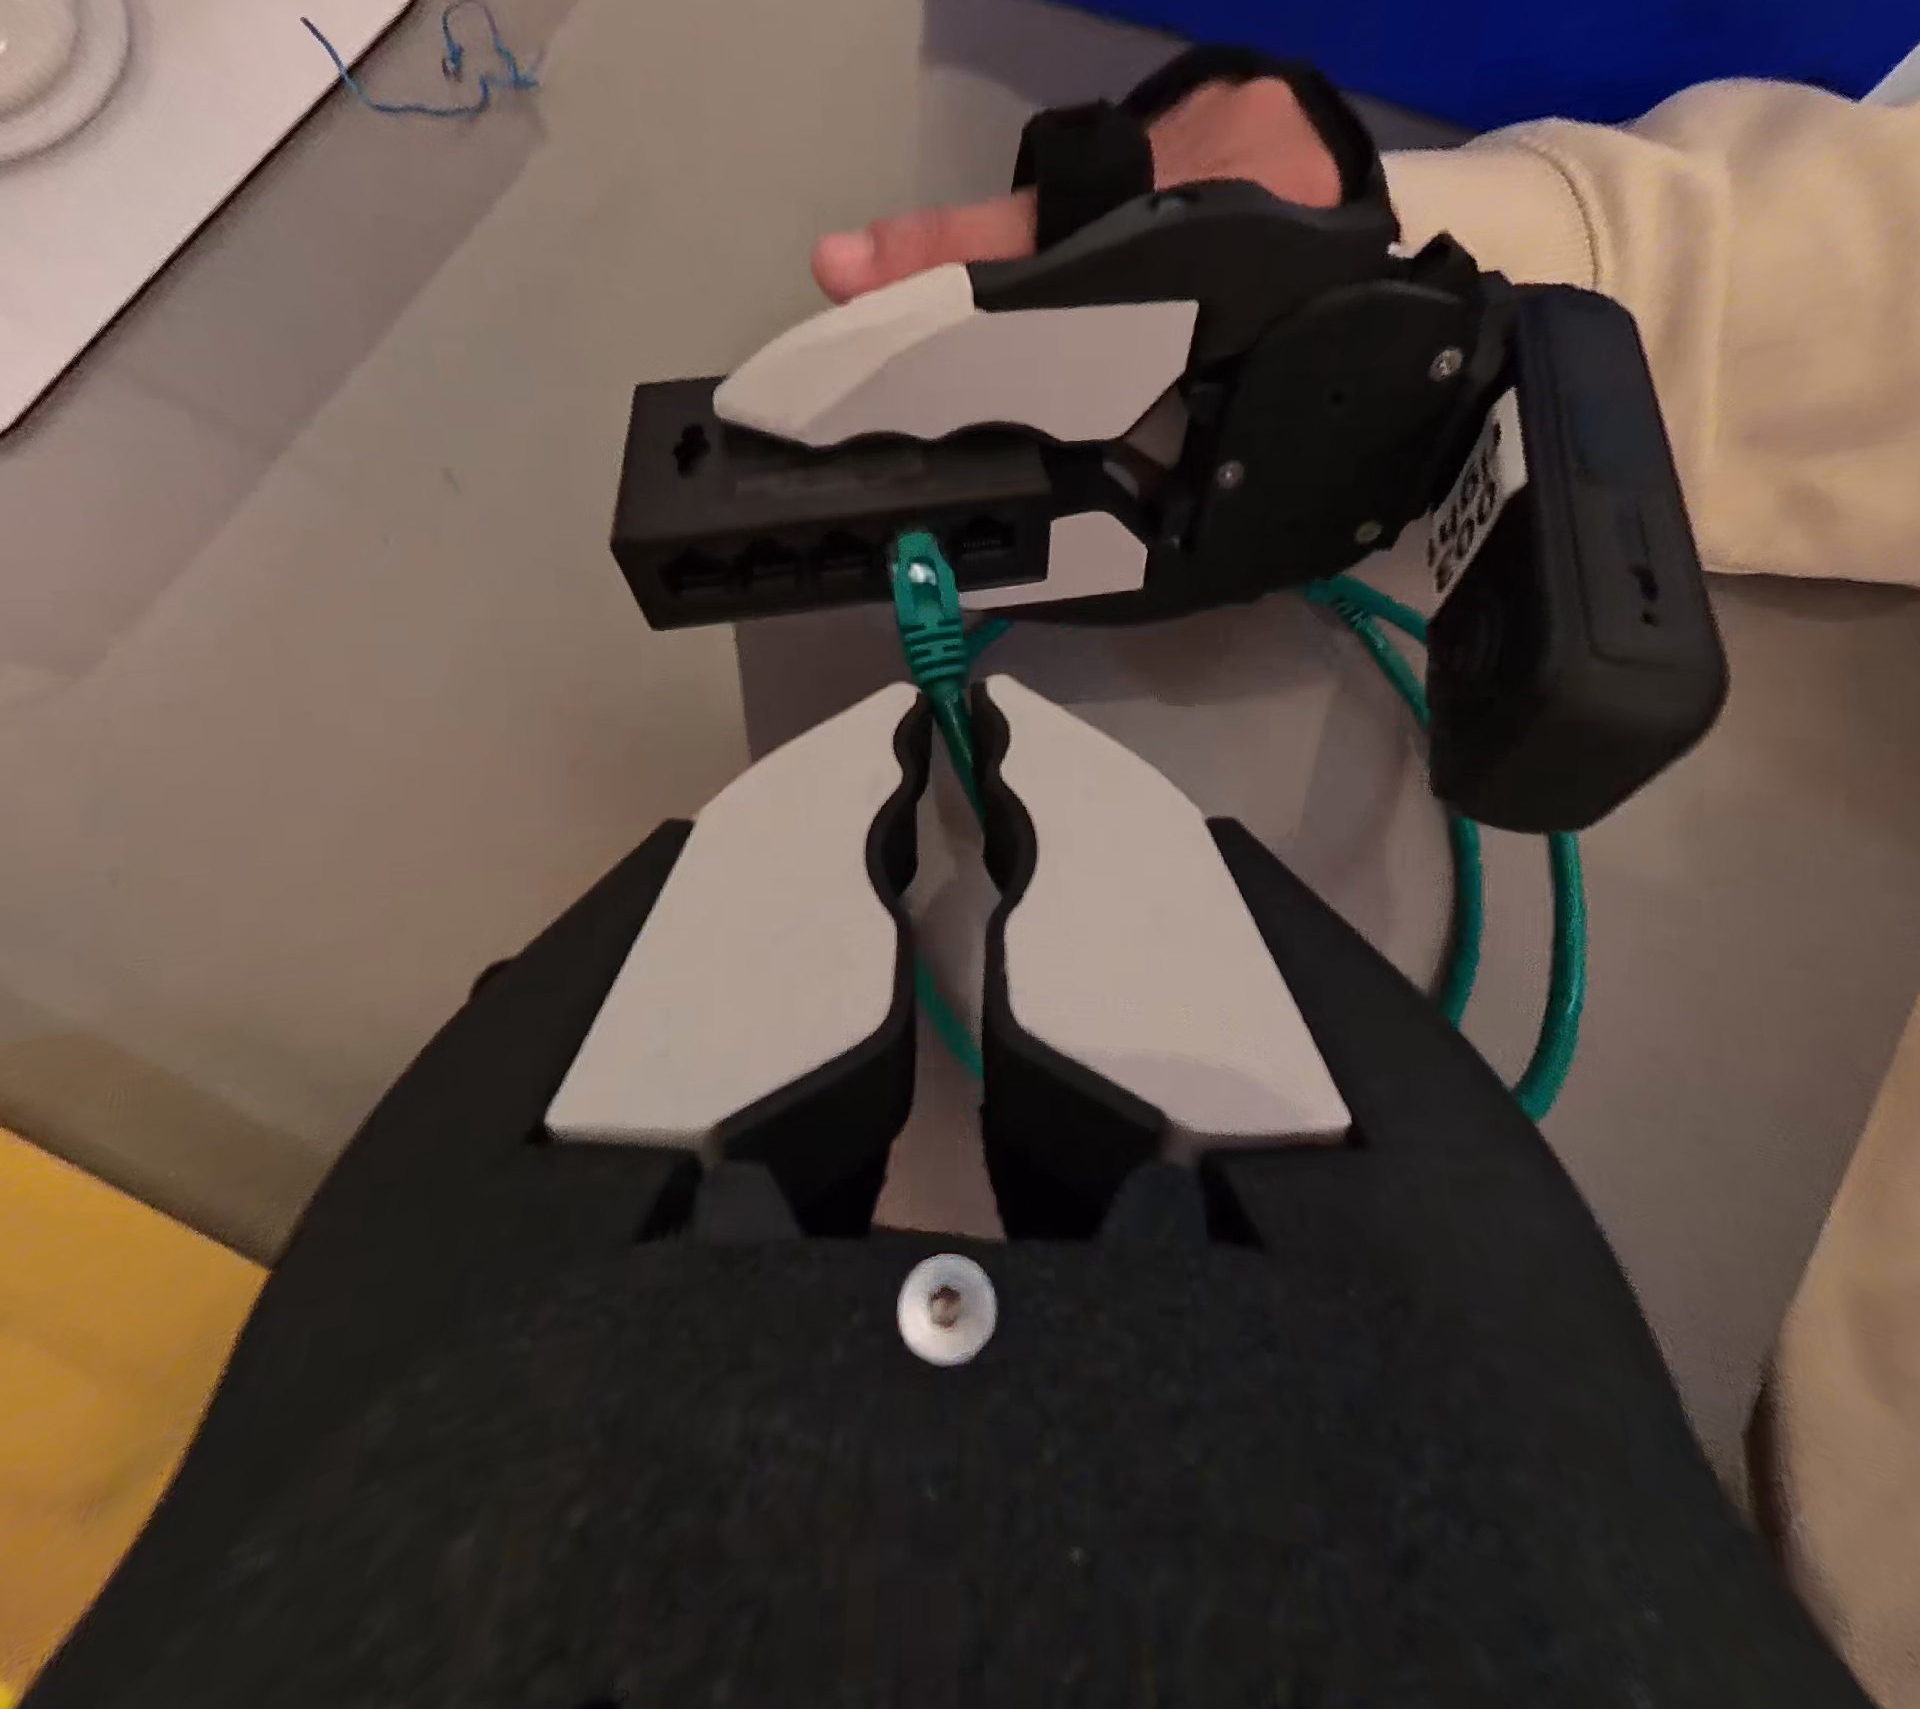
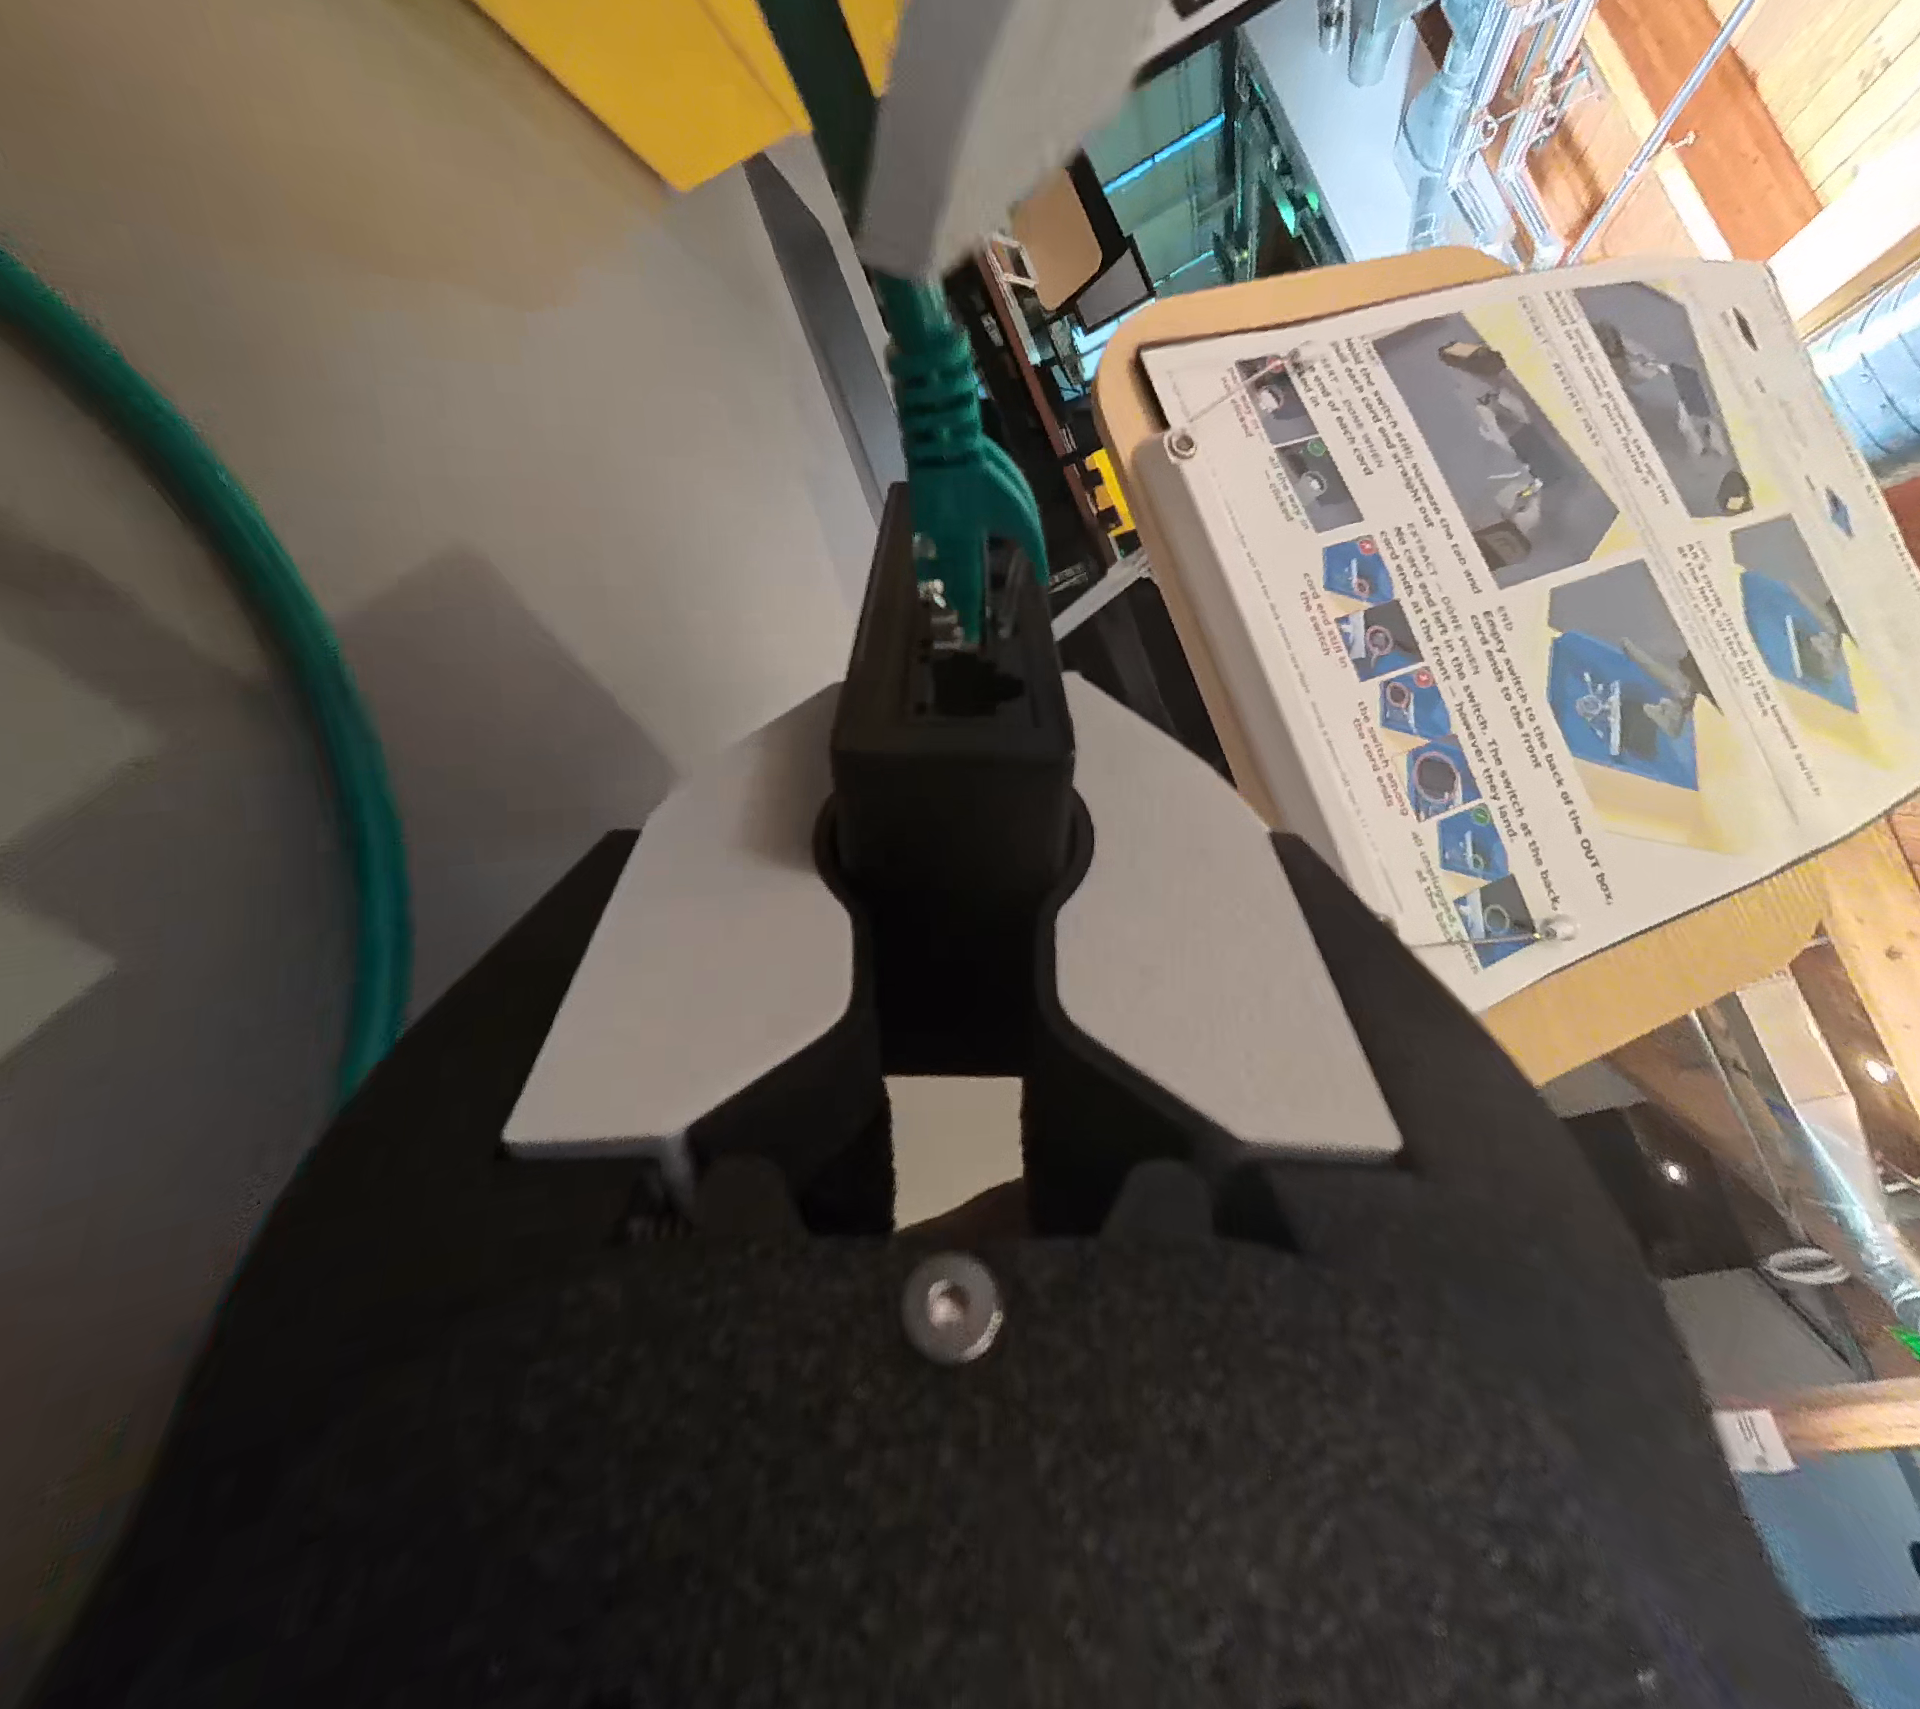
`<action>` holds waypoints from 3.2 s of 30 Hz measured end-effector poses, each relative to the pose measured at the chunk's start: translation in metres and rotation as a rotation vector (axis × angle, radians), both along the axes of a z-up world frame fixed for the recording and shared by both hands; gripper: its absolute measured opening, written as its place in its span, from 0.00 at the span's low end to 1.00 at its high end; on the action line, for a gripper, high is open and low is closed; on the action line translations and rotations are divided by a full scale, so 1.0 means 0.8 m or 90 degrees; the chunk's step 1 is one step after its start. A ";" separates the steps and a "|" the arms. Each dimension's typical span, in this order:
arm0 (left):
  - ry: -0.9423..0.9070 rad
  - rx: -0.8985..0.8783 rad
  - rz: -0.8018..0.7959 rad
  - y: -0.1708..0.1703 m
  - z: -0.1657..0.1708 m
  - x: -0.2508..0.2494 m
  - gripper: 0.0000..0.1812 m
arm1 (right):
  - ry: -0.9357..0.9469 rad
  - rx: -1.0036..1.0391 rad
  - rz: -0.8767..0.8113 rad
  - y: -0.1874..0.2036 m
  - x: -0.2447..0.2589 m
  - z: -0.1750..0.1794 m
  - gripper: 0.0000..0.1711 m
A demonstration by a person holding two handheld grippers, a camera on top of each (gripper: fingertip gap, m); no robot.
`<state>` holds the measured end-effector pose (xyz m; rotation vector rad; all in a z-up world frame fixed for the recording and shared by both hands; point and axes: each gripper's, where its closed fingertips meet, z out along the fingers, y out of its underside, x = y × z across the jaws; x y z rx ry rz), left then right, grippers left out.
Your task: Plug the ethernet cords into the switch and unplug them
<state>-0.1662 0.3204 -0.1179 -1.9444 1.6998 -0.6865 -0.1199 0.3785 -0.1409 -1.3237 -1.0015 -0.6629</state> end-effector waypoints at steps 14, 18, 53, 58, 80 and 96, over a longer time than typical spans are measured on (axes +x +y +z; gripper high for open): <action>-0.106 0.043 0.039 0.012 0.003 0.008 0.07 | 0.006 -0.013 -0.005 0.002 0.000 -0.003 0.18; -0.116 0.039 0.080 0.021 0.008 0.004 0.09 | -0.001 -0.016 -0.009 0.004 0.000 -0.005 0.18; -0.128 0.059 0.105 0.015 -0.011 0.017 0.06 | 0.006 -0.014 0.004 0.003 -0.004 -0.003 0.17; -0.126 0.069 0.097 0.011 -0.009 0.017 0.06 | 0.007 -0.011 0.012 0.000 -0.007 -0.001 0.17; -0.141 0.081 0.079 0.014 -0.019 0.023 0.06 | -0.013 -0.017 0.010 0.002 -0.006 -0.008 0.17; -0.331 0.012 0.338 -0.102 0.001 -0.196 0.21 | 0.006 -0.001 0.067 -0.009 -0.018 0.001 0.17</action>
